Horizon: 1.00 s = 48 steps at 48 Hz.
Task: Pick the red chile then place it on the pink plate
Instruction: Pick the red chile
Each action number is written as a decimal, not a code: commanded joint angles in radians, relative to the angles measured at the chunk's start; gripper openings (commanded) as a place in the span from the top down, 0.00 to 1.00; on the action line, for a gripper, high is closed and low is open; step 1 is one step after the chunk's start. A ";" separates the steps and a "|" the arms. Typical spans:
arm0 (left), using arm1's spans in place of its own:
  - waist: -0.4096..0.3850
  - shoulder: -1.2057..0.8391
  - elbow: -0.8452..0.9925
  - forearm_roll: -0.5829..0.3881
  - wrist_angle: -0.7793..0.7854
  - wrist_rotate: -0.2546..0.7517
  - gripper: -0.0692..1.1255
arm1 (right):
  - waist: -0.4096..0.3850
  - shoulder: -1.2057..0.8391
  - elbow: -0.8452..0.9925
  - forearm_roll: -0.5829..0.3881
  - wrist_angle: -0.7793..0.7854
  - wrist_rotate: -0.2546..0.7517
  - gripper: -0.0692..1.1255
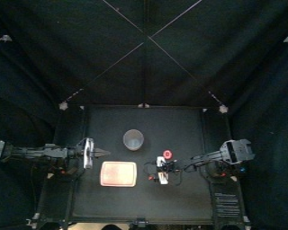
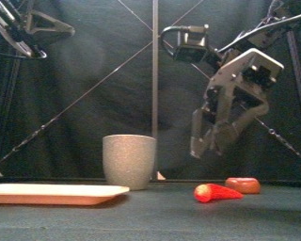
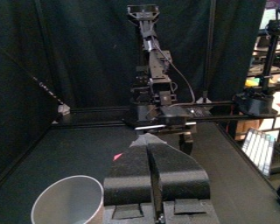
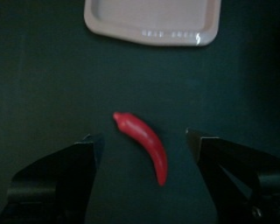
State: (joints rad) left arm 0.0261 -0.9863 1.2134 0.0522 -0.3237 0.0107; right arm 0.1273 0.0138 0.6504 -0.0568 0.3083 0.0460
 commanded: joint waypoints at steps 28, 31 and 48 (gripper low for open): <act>0.011 0.003 -0.009 0.003 0.000 0.002 0.97 | 0.003 0.144 -0.089 -0.020 0.069 -0.003 0.09; 0.011 0.003 -0.009 0.003 0.002 0.002 0.97 | 0.003 0.144 -0.087 -0.020 0.069 -0.003 0.12; 0.012 0.003 -0.009 0.003 0.000 0.002 0.97 | 0.002 0.135 -0.123 -0.034 0.067 -0.005 0.52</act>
State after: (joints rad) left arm 0.0353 -0.9848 1.2164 0.0537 -0.3191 0.0107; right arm 0.1319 0.1764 0.5660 -0.0828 0.3820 0.0414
